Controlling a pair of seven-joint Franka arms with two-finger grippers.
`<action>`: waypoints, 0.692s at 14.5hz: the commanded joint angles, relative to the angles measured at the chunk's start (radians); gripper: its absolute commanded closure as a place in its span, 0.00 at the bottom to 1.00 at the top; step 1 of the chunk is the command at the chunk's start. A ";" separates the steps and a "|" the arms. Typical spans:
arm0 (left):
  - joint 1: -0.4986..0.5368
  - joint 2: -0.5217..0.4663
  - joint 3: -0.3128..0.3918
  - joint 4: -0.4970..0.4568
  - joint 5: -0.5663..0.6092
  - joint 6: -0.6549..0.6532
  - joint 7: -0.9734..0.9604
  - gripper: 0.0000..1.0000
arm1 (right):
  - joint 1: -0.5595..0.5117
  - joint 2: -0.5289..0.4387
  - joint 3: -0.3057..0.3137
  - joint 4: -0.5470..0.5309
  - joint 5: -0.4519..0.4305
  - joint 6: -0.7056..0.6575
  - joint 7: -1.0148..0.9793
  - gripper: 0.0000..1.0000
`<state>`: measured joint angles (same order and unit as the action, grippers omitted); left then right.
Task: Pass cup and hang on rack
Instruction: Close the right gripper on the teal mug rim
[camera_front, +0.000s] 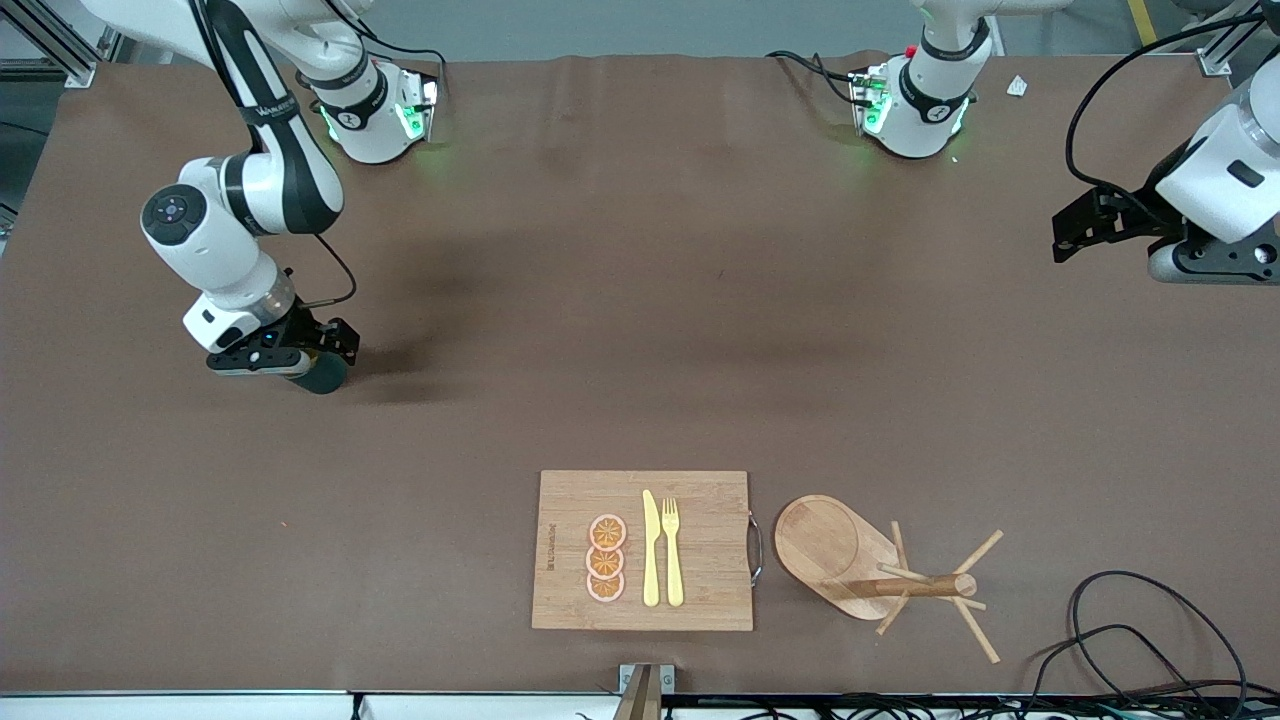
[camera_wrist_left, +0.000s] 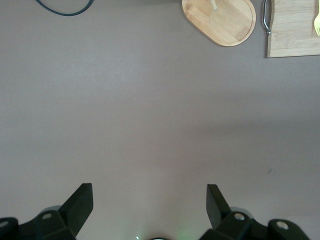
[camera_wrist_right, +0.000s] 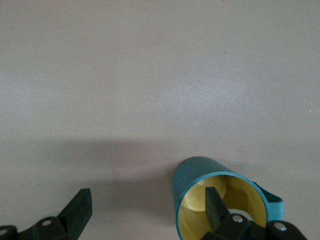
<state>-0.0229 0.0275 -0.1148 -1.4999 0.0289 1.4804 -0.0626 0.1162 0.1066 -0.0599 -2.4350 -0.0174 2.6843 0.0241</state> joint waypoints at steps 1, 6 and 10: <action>0.000 0.000 -0.003 0.017 0.005 -0.015 -0.002 0.00 | 0.002 0.021 -0.005 -0.039 -0.002 0.070 0.007 0.00; 0.004 -0.006 -0.020 0.017 0.000 -0.019 -0.002 0.00 | -0.029 0.031 -0.003 -0.061 -0.002 0.094 0.000 0.00; 0.015 -0.006 -0.016 0.015 -0.001 -0.019 0.000 0.00 | -0.041 0.044 -0.003 -0.064 -0.002 0.097 -0.003 0.13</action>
<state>-0.0187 0.0272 -0.1282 -1.4953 0.0289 1.4804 -0.0626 0.0903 0.1538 -0.0703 -2.4763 -0.0174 2.7579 0.0235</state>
